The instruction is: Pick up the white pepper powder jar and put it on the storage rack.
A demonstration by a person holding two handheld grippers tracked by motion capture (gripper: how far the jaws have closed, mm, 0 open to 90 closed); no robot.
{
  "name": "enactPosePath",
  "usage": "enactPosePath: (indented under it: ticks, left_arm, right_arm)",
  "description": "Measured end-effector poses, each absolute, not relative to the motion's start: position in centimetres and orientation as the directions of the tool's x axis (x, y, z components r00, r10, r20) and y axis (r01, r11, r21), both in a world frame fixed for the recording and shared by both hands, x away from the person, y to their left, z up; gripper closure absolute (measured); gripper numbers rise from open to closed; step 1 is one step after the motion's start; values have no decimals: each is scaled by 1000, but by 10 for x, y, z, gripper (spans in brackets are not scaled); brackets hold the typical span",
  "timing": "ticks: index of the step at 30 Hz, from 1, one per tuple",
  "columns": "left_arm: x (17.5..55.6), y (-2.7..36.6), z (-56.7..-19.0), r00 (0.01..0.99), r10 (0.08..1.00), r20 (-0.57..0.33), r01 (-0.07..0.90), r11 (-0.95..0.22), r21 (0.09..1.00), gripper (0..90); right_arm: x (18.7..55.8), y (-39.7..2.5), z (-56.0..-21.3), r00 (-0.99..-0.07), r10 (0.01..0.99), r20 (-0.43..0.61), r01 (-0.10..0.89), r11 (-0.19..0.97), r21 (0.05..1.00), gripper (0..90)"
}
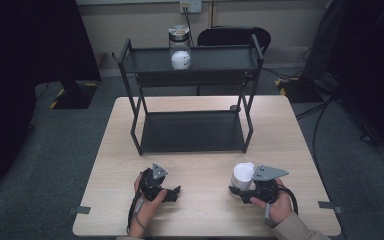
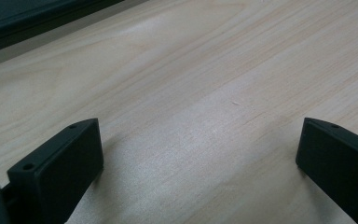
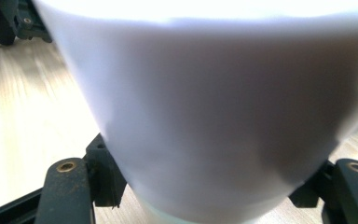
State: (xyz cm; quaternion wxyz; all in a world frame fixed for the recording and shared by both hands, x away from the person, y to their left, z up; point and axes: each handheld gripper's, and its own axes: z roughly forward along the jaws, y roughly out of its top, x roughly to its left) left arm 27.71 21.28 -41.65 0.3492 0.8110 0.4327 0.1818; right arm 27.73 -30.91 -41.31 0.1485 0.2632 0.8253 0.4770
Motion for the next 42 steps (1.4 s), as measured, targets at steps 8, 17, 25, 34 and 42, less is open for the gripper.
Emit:
enactPosePath:
  ticks: [8,17,25,34,42]
  left_arm:
    - [277,213,-417,560,829,-7,575,-382,724,1]
    - [277,213,-417,560,829,-7,575,-382,724,1]
    - [277,213,-416,560,829,-7,575,-382,723,1]
    - [277,213,-416,560,829,-7,575,-382,724,1]
    - [277,213,-417,560,829,-7,575,-382,724,1]
  right_arm:
    - [288,-302,-404,-835,550,21,304,428,851,304]
    - [302,-283,-385,-856,517,9,283,455,844,304]
    - [318,-269,-363,-869,496,5,269,463,844,304]
    - [333,-263,-334,-869,495,6,267,460,847,304]
    - [346,-262,-314,-862,507,5,267,446,854,304]
